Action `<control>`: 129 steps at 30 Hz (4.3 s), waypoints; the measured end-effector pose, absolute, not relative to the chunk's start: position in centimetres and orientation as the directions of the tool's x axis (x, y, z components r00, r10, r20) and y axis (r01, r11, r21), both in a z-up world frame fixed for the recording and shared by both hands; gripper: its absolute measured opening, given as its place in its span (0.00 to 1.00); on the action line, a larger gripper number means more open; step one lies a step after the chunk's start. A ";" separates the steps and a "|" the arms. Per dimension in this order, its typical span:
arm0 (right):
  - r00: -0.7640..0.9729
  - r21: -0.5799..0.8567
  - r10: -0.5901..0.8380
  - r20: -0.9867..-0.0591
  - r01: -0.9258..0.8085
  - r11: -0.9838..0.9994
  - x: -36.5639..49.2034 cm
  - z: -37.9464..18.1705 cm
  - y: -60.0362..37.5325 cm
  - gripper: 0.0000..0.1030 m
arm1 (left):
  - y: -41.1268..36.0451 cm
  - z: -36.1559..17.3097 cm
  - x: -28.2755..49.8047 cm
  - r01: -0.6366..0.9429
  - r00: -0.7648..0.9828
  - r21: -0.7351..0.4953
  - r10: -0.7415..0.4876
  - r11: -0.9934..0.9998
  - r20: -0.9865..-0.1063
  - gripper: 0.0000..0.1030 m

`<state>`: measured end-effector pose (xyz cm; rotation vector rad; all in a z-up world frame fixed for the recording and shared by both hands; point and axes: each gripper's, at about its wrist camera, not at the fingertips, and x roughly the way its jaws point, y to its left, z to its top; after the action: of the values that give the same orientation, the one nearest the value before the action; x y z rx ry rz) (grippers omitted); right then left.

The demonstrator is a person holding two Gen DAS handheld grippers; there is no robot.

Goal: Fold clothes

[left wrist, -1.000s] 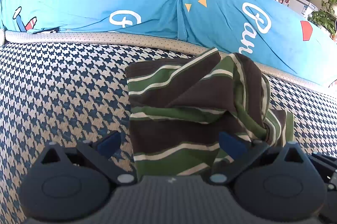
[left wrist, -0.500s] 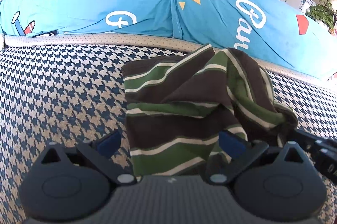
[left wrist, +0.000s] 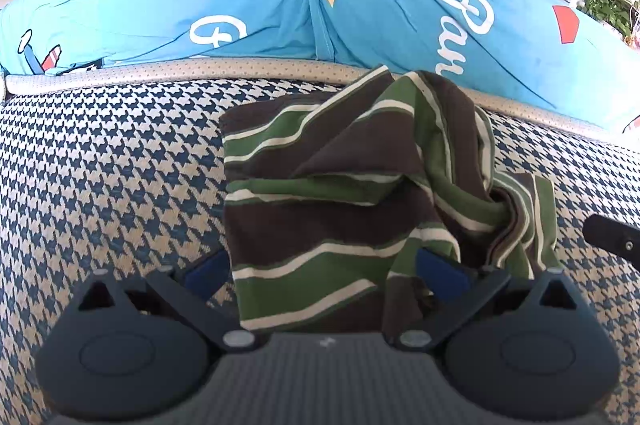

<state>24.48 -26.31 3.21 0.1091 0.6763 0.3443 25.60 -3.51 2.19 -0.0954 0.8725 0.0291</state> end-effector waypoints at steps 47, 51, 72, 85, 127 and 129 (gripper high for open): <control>0.790 0.160 0.180 -0.586 -0.105 0.981 25.3 3.3 -25.4 0.12 | -2.8 1.7 25.5 -0.082 0.621 -0.075 -0.008 0.994 -0.784 1.00; 0.804 0.149 0.126 -0.582 -0.047 0.988 25.2 3.9 -27.1 0.12 | -3.0 1.7 25.5 -0.083 0.621 -0.074 -0.006 0.994 -0.783 1.00; 0.825 0.144 -0.005 -0.565 0.104 0.984 23.5 6.2 -35.5 0.09 | -5.4 2.6 24.7 -0.045 0.644 -0.067 -0.022 0.997 -0.765 1.00; 0.733 0.261 0.121 -0.670 0.080 0.962 24.9 1.3 -38.9 0.36 | -5.3 2.3 24.9 -0.040 0.628 -0.078 -0.035 0.996 -0.777 1.00; 0.817 0.174 -0.025 -0.576 0.153 0.973 26.2 1.8 -36.9 0.08 | -5.9 2.1 24.8 -0.043 0.619 -0.088 -0.042 0.995 -0.785 1.00; 0.832 0.157 -0.061 -0.552 0.175 0.972 26.1 2.5 -37.4 0.08 | -6.1 2.2 24.7 -0.038 0.620 -0.087 -0.045 0.995 -0.783 1.00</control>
<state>26.08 -37.35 2.54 0.2056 0.5756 -0.1260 24.69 -6.09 2.16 -0.0984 0.9024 -0.0036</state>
